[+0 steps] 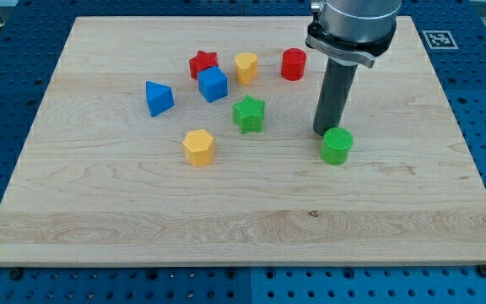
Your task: Slide the green circle left a bit
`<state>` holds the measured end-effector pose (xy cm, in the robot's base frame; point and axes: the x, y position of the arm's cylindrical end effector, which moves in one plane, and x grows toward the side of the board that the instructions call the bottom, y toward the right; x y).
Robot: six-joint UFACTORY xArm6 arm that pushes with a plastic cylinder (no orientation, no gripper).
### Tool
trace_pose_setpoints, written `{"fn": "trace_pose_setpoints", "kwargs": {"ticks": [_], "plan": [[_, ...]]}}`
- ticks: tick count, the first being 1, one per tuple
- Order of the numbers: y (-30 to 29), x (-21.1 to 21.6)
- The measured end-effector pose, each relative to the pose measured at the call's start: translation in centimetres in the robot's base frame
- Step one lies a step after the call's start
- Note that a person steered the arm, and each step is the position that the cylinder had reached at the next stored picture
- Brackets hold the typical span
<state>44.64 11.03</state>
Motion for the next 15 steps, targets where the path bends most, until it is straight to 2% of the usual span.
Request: {"fn": "trace_pose_setpoints", "kwargs": {"ticks": [2,4,5,7,9,13,15], "plan": [[3.5,2.5],[7.8,3.1],[8.2,4.6],[8.1,8.3],[8.1,4.7],[7.5,6.1],[0.3,6.5]]}}
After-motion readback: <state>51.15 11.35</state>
